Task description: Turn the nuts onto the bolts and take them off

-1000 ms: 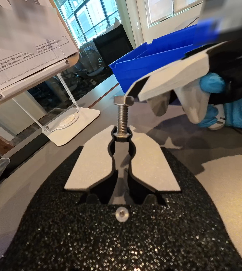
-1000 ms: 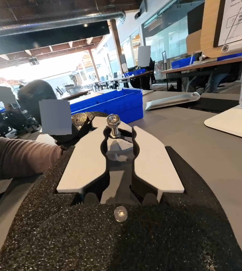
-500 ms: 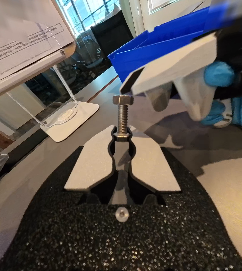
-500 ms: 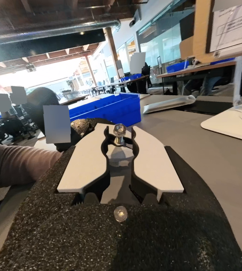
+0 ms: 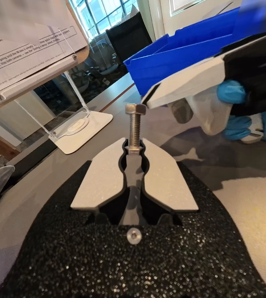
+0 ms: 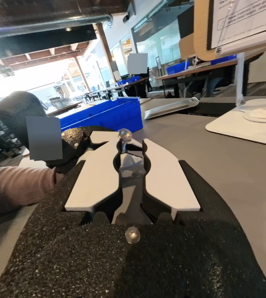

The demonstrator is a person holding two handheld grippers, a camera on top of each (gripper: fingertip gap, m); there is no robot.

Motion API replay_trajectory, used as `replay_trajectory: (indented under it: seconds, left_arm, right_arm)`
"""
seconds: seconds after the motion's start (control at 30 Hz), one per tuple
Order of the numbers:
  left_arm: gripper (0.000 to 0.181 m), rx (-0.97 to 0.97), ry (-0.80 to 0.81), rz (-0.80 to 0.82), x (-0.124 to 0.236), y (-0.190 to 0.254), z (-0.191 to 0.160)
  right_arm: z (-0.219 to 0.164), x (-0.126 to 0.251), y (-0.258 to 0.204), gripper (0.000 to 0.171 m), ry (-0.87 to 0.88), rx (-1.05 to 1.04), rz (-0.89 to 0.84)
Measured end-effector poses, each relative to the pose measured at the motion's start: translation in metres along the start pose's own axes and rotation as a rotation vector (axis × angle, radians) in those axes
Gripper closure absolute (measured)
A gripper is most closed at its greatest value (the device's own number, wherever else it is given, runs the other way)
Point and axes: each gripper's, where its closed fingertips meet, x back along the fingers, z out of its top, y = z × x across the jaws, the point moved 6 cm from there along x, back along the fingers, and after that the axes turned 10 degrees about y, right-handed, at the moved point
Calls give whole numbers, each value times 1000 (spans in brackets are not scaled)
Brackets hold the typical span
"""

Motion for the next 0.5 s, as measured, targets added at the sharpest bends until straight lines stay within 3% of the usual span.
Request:
replay_trajectory:
  seconds: [0.13, 0.2, 0.37, 0.5]
  left_arm:
    - [168, -3, -1, 13, -1, -2, 0]
    - [168, -2, 6, 17, -1, -2, 0]
    - [168, 17, 18, 34, 2, -6, 0]
    - [168, 22, 22, 38, 1, -6, 1]
  right_arm:
    - [9, -1, -5, 142, 85, -37, 58]
    - [2, -9, -7, 140, 42, -54, 63]
    - [3, 3, 3, 149, 45, -23, -32]
    - [6, -5, -2, 140, 90, -92, 39]
